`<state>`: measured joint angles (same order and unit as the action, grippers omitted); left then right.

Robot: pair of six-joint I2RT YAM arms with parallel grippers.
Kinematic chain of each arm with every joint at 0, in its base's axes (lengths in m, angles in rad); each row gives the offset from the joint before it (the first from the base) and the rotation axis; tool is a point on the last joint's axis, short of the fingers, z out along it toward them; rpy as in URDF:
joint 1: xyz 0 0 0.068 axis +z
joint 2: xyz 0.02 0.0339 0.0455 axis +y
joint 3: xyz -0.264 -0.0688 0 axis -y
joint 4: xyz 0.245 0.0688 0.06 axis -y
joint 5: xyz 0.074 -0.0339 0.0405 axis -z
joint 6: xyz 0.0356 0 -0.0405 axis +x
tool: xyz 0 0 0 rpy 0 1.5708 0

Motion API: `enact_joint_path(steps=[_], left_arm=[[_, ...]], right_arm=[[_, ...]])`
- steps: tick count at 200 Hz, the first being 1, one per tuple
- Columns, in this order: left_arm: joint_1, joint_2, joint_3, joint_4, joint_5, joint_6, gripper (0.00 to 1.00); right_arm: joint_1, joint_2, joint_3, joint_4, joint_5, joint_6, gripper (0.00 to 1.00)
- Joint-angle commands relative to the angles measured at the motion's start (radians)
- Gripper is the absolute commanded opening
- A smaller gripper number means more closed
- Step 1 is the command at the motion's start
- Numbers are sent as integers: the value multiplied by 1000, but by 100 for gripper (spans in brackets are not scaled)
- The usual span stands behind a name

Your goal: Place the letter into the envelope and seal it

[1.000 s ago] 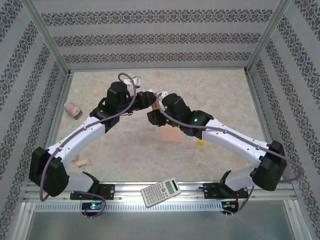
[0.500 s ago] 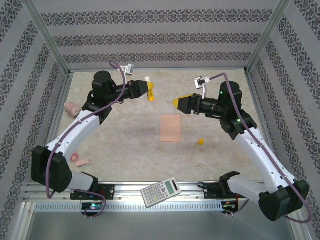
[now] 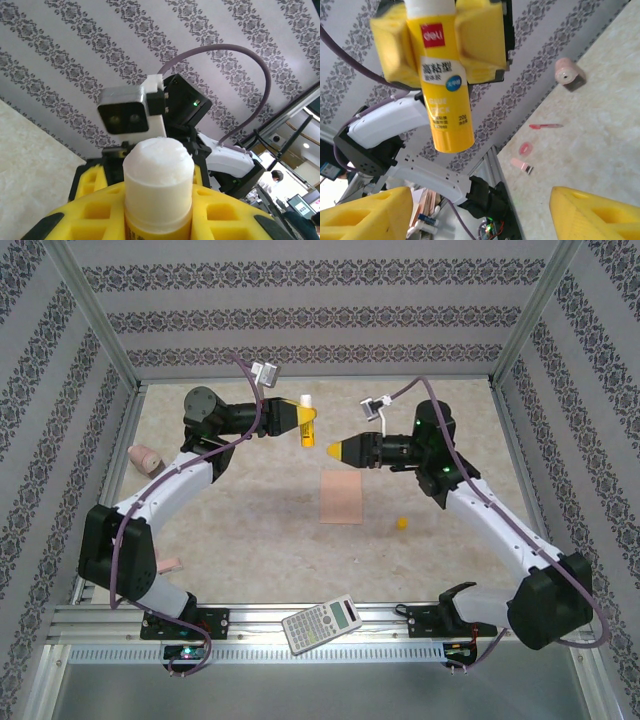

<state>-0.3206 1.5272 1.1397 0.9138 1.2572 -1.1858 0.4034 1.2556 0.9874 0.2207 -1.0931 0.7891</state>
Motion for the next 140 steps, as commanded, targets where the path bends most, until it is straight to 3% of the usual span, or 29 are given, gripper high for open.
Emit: enact_joint_path(steps=[1,68,140], left_arm=[[0,12,9,174,21,-73,0],[-2,6,-28,193,-13,-76,0],[-2,9,-44,218,-34,-88,0]], right_arm=[[42,34,42,108,-19,20,72],[104,106,51,337,3,128,68],[124,136,73,379,7,143,48]])
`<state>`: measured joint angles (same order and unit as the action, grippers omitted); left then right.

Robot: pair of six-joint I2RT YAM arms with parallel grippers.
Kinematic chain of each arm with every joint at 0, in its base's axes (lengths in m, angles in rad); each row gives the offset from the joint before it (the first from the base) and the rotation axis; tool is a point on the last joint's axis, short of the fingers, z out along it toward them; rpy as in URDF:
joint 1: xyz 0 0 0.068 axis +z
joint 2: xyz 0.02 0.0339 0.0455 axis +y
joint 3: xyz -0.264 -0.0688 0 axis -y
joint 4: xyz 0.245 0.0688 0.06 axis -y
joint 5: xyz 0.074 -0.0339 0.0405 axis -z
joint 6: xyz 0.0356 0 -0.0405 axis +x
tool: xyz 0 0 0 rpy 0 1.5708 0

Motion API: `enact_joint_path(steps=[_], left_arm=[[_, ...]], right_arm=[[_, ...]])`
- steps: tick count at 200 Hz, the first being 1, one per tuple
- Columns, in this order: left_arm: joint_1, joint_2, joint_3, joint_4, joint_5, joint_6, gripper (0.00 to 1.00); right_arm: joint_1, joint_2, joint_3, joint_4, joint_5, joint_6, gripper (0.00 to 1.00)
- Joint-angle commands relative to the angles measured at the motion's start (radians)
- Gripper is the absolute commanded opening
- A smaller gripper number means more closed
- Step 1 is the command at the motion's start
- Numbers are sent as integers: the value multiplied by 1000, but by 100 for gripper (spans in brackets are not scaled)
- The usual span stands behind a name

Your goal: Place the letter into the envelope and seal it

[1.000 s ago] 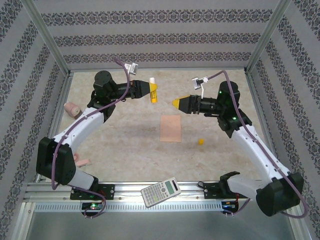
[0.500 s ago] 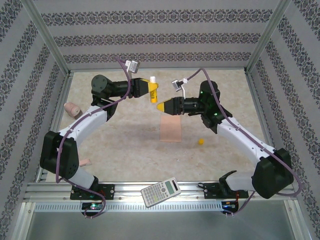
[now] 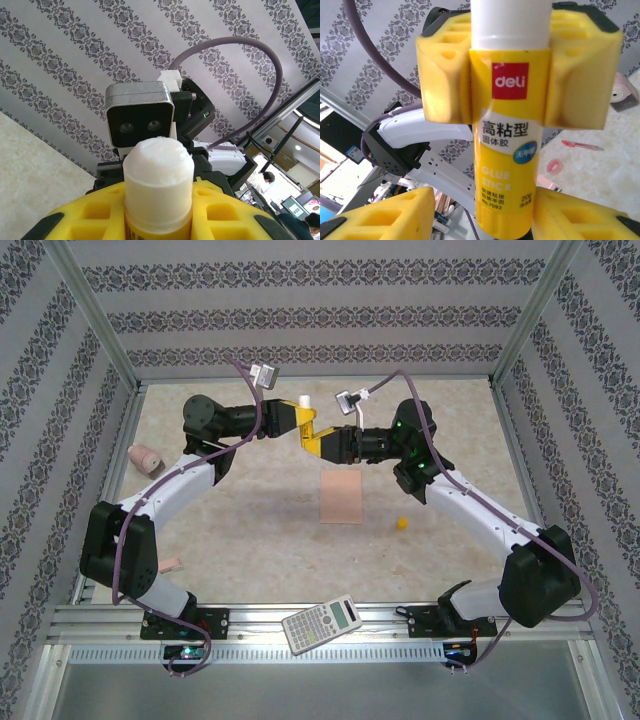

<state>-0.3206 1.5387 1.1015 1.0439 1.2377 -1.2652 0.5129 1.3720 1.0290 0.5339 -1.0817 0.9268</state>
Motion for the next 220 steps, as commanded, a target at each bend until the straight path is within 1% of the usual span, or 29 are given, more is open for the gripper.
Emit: enact_joint_path(steps=[1,15,39,65,84,105,125,176,202,220], left_arm=[[-3,-2,-5,88,-15,-9,0],[-3,-3,-5,92,-18,-14,0],[-3,-2,-3,94,-21,-16,0],[-3,-1,-5,94,-24,-16,0],[-4,1,-6,94,-29,-16,0],[-3,2,-9,94,-32,-15,0],[-3,1,-11,89,-35,-10,0],[-4,-14,-17,16,-59,43,0],[-3,-34,-17,-72,-79,102,0],[-3,-57,-15,-187,-101,175,0]], right_arm=[[15,20,32,66,-4,6,48],[16,23,30,68,-3,6,48],[16,25,28,69,2,7,43],[16,23,26,70,7,6,35],[15,20,22,69,16,7,27],[12,15,16,68,31,3,23],[9,8,12,61,51,-1,20],[10,-20,11,-7,105,-44,19],[18,-35,22,-92,144,-96,19],[24,-42,35,-156,175,-134,18]])
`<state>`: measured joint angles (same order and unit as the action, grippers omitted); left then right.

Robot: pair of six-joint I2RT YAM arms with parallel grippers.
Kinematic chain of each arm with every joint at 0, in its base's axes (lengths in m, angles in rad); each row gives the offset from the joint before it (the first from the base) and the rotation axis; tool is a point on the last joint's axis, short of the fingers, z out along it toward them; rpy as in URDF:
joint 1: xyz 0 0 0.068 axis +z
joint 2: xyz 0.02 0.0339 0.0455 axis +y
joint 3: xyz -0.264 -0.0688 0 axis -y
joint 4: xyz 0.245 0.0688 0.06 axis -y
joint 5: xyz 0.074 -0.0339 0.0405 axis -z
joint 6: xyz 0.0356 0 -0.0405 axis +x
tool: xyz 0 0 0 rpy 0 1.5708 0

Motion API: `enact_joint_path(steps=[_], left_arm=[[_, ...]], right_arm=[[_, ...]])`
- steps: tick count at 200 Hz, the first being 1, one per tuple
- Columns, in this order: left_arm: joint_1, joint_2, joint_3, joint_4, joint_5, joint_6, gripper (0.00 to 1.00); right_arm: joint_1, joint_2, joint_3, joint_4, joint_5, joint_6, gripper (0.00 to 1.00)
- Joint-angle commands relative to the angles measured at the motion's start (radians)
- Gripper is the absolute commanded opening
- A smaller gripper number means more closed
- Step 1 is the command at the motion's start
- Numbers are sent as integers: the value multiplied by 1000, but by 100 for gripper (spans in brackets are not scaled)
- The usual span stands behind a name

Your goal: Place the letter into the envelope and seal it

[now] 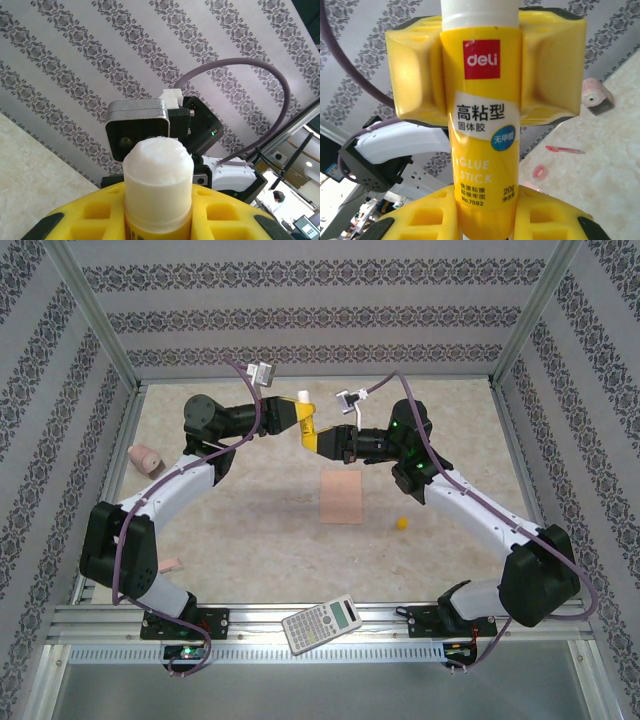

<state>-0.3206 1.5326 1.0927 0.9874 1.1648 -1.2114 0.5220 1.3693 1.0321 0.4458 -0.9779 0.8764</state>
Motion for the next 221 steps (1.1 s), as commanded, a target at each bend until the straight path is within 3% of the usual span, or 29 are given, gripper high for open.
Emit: enact_joint_path(steps=[1,62,132,221], left_arm=[[-4,-51,-6,-138,-30,125,0],[-15,-118,47,-589,-165,377,0],[-121,-120,135,-971,-421,561,0],[-277,-74,171,-1097,-724,489,0]], right_arm=[[15,-40,31,-71,72,-86,18],[85,-57,134,-442,282,-315,17],[230,-4,255,-769,745,-470,16],[385,124,292,-834,1155,-477,16]])
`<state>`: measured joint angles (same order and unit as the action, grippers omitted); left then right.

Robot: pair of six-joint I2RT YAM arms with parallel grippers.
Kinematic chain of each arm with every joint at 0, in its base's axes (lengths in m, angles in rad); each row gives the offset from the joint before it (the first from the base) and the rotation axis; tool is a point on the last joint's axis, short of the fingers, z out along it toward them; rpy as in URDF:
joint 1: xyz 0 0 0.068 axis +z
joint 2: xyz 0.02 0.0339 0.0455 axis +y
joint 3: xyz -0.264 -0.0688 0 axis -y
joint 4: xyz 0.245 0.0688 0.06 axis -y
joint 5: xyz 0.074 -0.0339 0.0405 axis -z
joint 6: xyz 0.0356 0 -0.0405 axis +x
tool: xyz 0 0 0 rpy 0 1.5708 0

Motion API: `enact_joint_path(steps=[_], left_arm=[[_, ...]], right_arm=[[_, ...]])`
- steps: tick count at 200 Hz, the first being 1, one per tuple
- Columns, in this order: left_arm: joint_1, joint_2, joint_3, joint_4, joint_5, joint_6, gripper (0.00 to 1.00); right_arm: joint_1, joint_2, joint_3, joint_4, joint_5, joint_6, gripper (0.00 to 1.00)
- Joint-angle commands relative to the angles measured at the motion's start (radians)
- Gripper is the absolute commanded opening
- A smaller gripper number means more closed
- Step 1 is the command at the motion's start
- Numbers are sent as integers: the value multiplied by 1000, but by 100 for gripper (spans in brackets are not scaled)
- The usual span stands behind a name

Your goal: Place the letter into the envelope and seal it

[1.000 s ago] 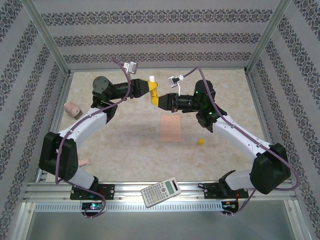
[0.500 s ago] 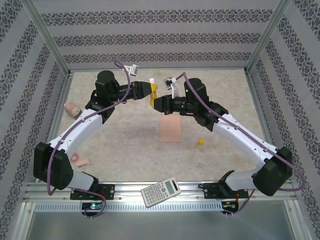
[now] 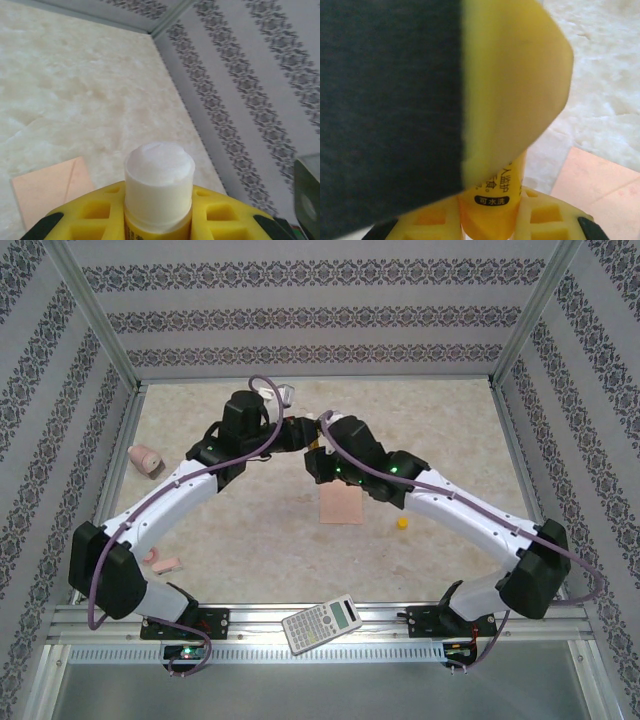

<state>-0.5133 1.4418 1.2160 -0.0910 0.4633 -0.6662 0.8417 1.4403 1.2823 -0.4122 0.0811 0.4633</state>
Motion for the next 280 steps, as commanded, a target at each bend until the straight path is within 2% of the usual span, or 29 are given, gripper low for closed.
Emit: enact_joint_path(steps=[1,29,91,102,134,159,195,241,261,280], left_arm=[[-86,18,49,-21,-25,-57,0],[-111,26,42,-30,-57,-79,0],[-119,23,46,-41,-69,-74,0],[-119,22,46,-44,-69,-68,0],[-114,9,55,-57,-69,-38,0],[-90,-8,70,-80,-39,3,0],[-2,-46,58,-31,107,19,0],[146,-57,28,198,499,-30,0],[169,-37,30,322,655,-83,0],[170,-30,17,470,757,-140,0]], right_arm=[[67,55,43,23,100,-65,16],[110,99,74,6,186,-89,16],[122,99,66,33,202,-95,17],[122,87,65,33,198,-99,21],[91,22,52,33,113,-65,46],[16,-43,45,13,-64,-31,62],[-145,-122,8,11,-417,39,69],[-376,-242,-137,223,-863,131,70],[-450,-272,-215,448,-1044,243,71],[-470,-268,-249,593,-1132,319,71]])
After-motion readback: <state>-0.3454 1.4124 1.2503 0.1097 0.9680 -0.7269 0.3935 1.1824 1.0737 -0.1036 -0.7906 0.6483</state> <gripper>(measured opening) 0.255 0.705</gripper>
